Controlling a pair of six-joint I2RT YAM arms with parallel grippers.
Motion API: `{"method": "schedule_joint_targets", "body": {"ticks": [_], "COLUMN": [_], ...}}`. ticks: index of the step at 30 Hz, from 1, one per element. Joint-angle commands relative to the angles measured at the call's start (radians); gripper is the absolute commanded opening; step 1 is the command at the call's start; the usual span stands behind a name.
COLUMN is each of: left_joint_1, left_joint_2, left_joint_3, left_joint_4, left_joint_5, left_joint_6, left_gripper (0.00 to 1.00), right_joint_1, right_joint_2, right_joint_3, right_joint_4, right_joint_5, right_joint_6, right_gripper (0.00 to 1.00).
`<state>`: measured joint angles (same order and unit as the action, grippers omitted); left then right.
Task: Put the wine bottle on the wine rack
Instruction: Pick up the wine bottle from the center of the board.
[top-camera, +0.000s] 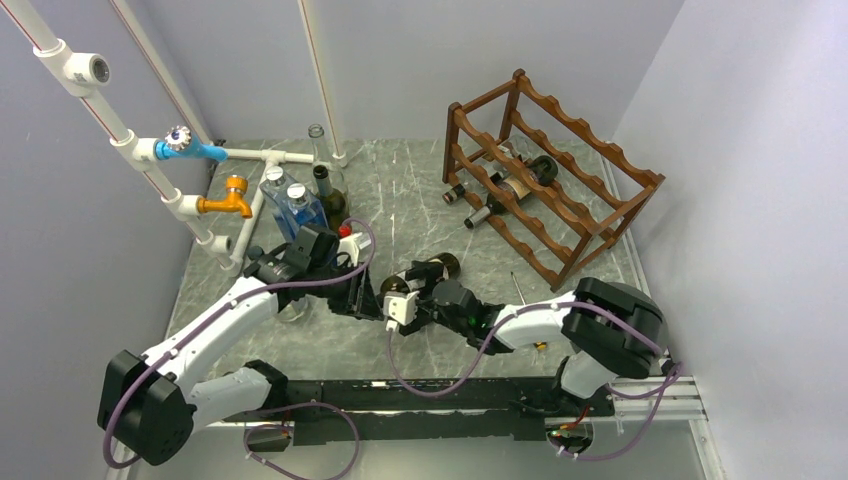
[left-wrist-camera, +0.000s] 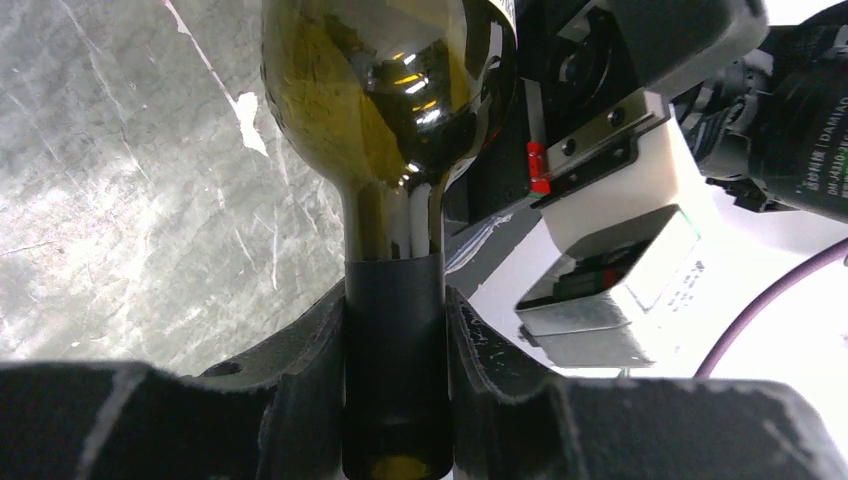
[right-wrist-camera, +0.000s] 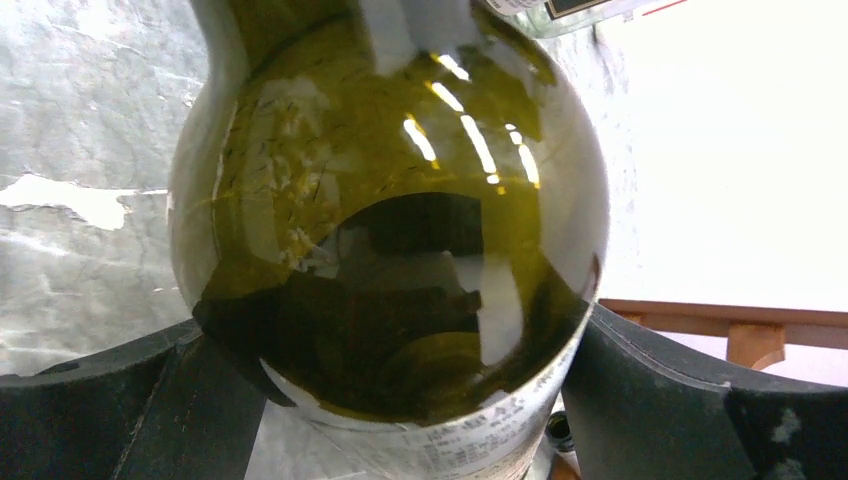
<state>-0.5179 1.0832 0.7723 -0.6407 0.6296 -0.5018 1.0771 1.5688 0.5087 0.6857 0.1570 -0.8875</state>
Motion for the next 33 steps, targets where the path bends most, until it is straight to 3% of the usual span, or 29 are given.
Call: {"method": "schedule_joint_targets", "body": {"ticks": [1, 12, 18, 24, 27, 33], "left_joint_1": [-0.01, -0.001, 0.005, 0.004, 0.005, 0.006], "left_joint_2": [-0.032, -0.042, -0.048, -0.016, -0.027, -0.041], "left_joint_3": [0.055, 0.085, 0.113, 0.08, 0.052, 0.037], "left_joint_4": [0.07, 0.06, 0.023, 0.016, 0.028, 0.034], "left_joint_5": [-0.026, -0.14, -0.167, -0.119, -0.175, -0.299], "left_joint_6": [0.006, 0.005, 0.061, 0.083, 0.067, 0.048], "left_gripper": [0.0, 0.0, 0.0, 0.0, 0.0, 0.0], "right_joint_1": [0.029, 0.111, 0.125, 0.125, 0.125, 0.124], "right_joint_2": [-0.075, -0.181, -0.25, -0.249, -0.251, -0.359], "right_joint_3": [-0.012, -0.016, -0.057, 0.045, 0.097, 0.094], "right_joint_4": [-0.12, -0.342, -0.259, -0.314, -0.358, -0.438], "right_joint_5": [0.017, 0.095, 0.218, 0.029, -0.045, -0.049], "right_joint_6": [0.103, 0.312, 0.233, 0.102, 0.09, 0.15], "right_gripper": [1.0, 1.0, 1.0, 1.0, 1.0, 1.0]}}
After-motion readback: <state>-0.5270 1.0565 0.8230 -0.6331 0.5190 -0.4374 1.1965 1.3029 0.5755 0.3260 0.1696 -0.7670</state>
